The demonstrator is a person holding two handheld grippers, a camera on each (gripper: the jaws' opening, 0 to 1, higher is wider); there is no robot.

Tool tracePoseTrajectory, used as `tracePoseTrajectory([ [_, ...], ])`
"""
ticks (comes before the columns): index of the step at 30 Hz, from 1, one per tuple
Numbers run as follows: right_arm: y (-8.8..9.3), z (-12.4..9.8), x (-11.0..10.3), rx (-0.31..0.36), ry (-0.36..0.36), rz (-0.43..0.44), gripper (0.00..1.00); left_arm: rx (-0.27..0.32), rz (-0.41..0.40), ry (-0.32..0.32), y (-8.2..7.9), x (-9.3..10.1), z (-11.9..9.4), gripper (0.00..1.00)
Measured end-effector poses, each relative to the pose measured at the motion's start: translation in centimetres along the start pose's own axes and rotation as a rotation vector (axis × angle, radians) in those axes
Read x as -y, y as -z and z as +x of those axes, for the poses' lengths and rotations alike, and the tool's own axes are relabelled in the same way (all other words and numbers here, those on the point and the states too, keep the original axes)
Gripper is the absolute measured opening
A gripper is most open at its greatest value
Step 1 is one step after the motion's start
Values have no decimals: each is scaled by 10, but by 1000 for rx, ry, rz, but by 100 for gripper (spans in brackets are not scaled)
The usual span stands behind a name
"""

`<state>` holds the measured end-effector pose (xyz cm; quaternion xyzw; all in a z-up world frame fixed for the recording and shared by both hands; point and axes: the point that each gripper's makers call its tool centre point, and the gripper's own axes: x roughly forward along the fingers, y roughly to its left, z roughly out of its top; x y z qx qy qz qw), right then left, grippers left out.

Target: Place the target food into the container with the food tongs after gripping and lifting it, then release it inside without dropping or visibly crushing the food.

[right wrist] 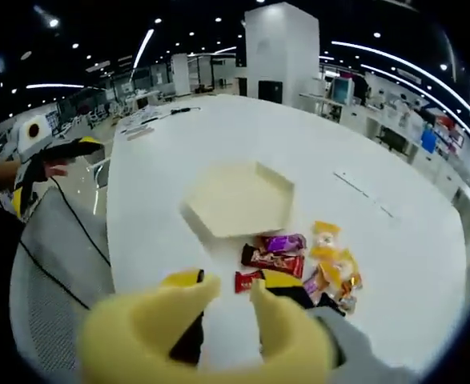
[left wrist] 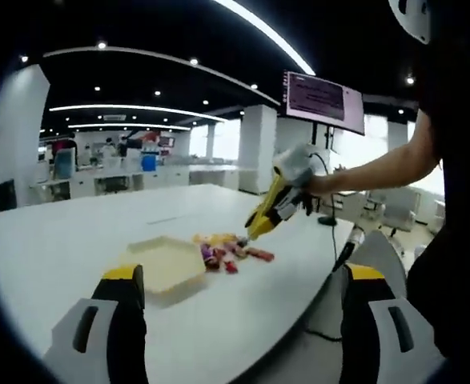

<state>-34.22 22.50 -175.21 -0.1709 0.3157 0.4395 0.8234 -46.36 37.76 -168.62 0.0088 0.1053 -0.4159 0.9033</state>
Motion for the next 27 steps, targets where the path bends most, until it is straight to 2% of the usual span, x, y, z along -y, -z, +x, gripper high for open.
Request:
tracePoseTrajectory([
  [2, 4, 8, 0, -12, -1, 7, 26, -20, 19, -10, 7, 1, 3, 99],
  [8, 17, 26, 8, -71, 11, -16, 26, -55, 1, -18, 22, 8, 11, 99],
  [10, 19, 31, 10, -85, 11, -22, 26, -98, 70, -39, 30, 7, 11, 99],
  [13, 20, 33, 12, -88, 10, -25, 27, -127, 89, -54, 36, 6, 12, 99],
  [21, 21, 45, 17, -136, 2, -99, 27, -161, 110, -140, 45, -11, 5, 99],
  [27, 25, 61, 19, -162, -3, -119, 28, -171, 91, -163, 48, -17, 1, 99],
])
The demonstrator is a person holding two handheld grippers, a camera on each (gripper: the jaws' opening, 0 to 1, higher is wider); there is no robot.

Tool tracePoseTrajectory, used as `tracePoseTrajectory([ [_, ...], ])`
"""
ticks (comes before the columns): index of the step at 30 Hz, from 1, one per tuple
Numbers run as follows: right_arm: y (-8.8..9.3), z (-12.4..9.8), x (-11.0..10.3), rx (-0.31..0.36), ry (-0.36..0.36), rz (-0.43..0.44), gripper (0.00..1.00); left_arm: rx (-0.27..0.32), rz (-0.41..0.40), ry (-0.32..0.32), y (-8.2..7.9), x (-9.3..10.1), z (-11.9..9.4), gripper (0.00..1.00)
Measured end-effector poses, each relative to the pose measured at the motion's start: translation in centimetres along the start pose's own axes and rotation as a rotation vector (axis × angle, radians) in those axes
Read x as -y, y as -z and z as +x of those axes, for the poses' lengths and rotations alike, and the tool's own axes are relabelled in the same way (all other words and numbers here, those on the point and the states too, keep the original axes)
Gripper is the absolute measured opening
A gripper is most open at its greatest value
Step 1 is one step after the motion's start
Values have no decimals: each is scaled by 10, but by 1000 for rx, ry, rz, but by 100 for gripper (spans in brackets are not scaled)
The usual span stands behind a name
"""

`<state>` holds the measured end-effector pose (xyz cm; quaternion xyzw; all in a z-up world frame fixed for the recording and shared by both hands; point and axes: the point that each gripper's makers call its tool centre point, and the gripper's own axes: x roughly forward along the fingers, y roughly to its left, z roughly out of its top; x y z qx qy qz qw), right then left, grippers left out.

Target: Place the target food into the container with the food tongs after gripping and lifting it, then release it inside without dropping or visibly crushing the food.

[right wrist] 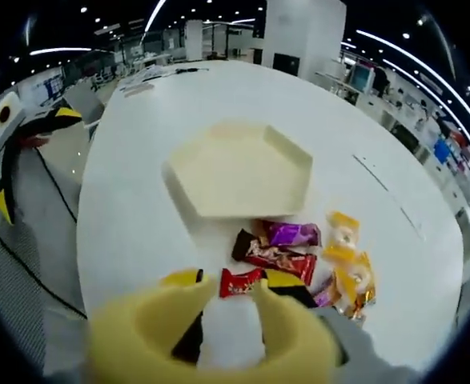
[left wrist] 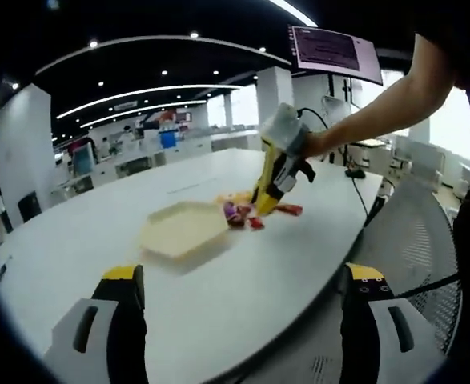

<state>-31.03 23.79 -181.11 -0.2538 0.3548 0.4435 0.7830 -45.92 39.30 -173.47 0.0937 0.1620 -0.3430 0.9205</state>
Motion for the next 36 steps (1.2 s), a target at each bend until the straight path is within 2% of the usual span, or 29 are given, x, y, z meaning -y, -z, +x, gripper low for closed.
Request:
tracePoseTrajectory([
  [6, 2, 15, 5, -26, 1, -9, 29, 1, -12, -3, 0, 2, 0, 99],
  [9, 11, 21, 7, -81, 7, -54, 29, 1, -18, -4, 0, 2, 0, 99],
  [13, 12, 26, 5, -88, 1, -59, 27, 6, -32, -8, -1, 1, 0, 99],
  [19, 11, 23, 7, -79, 15, -23, 22, 0, -31, 0, 0, 2, 0, 99],
  [22, 7, 18, 8, -59, 23, 33, 21, -1, -33, 3, 1, 3, 0, 98],
  [26, -4, 6, 8, -30, 21, 53, 21, -1, -38, 10, 1, 4, 0, 97],
  [29, -20, -9, 8, 7, 29, 60, 21, -1, -38, 17, 1, 6, 0, 97],
  [32, -37, -24, 7, 46, 35, 46, 21, 1, -37, 21, 1, 6, 0, 96],
  [36, -69, -46, 10, 106, 55, 17, 22, 7, -38, 25, 0, 7, 0, 95],
])
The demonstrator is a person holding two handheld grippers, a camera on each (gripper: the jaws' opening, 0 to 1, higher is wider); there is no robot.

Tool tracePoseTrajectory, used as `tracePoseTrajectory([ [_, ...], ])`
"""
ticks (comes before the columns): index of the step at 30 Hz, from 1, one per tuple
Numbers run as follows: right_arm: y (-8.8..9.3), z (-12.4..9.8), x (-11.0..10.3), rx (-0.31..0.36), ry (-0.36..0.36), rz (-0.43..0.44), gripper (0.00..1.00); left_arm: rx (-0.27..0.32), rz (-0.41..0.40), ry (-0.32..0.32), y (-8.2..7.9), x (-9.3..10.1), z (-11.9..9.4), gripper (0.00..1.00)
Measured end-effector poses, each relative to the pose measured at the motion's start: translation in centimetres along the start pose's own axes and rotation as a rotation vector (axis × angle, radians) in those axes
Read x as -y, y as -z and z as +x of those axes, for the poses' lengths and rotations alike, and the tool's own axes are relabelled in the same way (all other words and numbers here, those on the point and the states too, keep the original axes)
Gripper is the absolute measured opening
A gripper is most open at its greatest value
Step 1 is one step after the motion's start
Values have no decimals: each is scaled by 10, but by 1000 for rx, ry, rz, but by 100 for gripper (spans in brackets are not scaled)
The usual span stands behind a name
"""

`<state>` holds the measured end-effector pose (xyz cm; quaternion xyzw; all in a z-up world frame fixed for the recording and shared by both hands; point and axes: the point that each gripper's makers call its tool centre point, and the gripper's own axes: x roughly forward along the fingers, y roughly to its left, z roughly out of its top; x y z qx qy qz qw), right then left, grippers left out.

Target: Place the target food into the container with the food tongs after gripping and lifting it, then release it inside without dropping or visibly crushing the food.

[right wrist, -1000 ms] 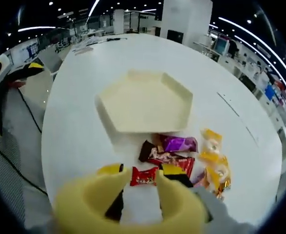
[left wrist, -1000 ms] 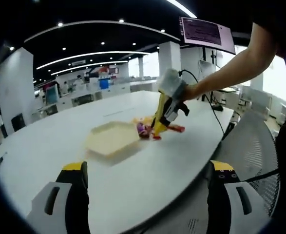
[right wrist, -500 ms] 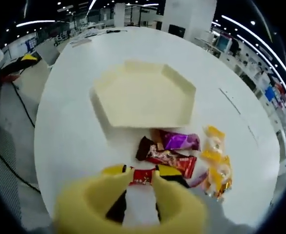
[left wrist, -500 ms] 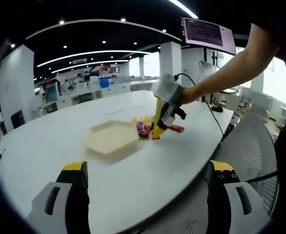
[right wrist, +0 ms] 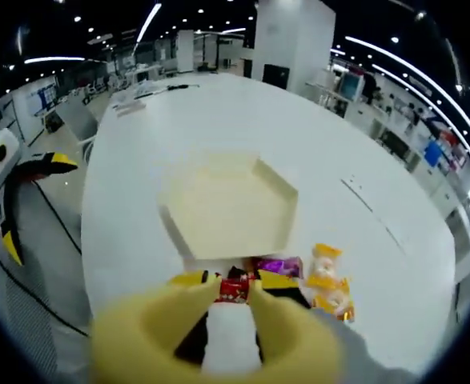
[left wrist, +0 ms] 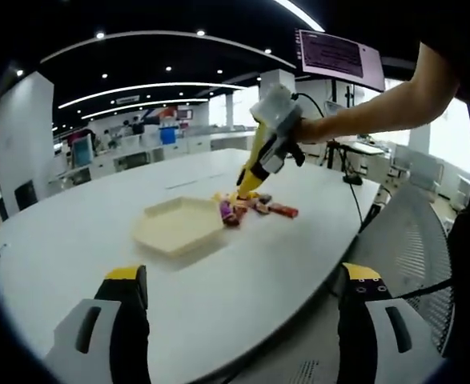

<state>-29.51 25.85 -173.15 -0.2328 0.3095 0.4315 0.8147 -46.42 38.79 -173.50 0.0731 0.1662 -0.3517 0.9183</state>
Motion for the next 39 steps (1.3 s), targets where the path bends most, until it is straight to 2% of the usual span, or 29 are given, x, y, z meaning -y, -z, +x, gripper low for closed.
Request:
tracePoseTrajectory([
  [5, -46, -19, 0, 77, 13, -46, 22, 3, 5, 4, 0, 1, 0, 95],
  [10, -81, -28, -9, 120, 8, -101, 22, 6, 6, 4, -1, 1, -1, 94],
  [17, -117, -23, -20, 153, -19, -155, 22, 9, 14, 13, -1, 3, -1, 95],
  [21, -135, -13, -18, 164, -27, -171, 22, 7, 16, 16, -1, 3, -1, 95],
  [25, -142, -3, -14, 160, -34, -173, 22, 21, 20, 20, -3, 3, -1, 97],
  [30, -141, 7, -11, 159, -33, -184, 24, 14, 26, 18, -2, 3, -1, 97],
  [32, -141, 7, -11, 162, -38, -177, 25, 12, 26, 18, -2, 4, -1, 96],
  [33, -145, 7, -10, 186, -22, -210, 25, 12, 26, 19, -2, 4, -1, 96],
  [39, -145, 3, -7, 189, -17, -199, 26, 22, 24, 22, -4, 5, -1, 96],
])
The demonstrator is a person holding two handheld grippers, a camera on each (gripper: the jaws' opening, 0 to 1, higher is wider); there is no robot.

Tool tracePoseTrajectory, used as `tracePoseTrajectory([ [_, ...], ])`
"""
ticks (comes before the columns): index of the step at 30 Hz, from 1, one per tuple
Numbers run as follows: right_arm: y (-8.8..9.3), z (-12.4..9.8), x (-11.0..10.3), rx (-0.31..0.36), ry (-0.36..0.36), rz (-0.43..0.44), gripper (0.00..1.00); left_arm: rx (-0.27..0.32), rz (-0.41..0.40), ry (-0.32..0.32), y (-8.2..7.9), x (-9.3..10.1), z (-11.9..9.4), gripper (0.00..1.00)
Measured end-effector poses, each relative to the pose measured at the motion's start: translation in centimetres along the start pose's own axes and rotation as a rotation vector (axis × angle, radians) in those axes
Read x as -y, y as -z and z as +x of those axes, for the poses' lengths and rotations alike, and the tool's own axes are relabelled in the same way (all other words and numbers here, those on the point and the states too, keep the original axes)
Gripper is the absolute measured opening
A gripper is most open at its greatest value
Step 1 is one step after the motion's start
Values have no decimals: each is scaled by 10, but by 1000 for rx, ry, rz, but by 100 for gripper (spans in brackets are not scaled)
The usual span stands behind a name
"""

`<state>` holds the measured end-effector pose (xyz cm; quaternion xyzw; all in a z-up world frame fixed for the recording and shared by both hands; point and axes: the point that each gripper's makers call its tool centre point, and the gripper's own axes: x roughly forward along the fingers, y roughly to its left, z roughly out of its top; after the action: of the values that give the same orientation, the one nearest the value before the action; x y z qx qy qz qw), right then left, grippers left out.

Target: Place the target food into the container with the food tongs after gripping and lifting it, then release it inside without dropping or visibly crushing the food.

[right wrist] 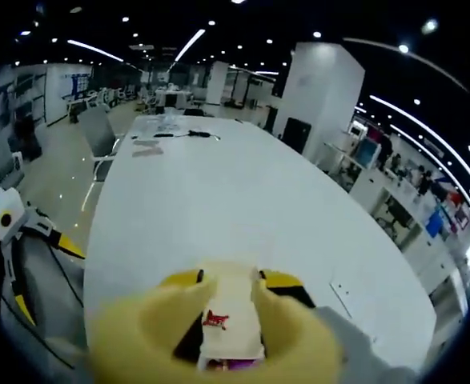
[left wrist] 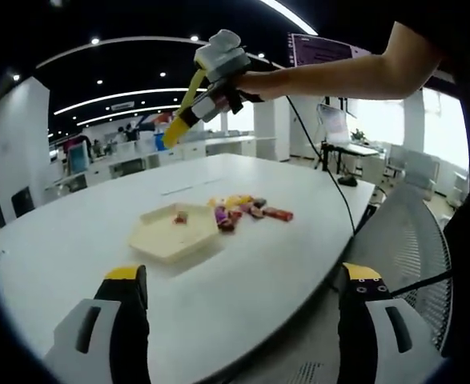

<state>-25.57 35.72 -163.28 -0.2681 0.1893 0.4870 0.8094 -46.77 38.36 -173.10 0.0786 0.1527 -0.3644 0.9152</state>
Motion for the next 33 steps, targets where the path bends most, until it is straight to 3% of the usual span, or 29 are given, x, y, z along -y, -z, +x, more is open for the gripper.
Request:
tracePoseTrajectory([
  [5, 5, -7, 3, 1, 2, 29, 27, 2, 10, -1, 0, 1, 0, 96],
  [20, 75, -51, 11, -57, 69, 137, 27, -21, 36, 12, 6, 6, 2, 97],
  [25, 113, -64, 9, -109, 99, 166, 26, -37, 40, 12, 8, 7, 3, 99],
  [30, 165, -70, -1, -183, 104, 252, 26, -52, 38, 15, 11, 8, 4, 99],
  [33, 183, -71, -4, -201, 107, 324, 26, -53, 40, 13, 11, 8, 4, 99],
])
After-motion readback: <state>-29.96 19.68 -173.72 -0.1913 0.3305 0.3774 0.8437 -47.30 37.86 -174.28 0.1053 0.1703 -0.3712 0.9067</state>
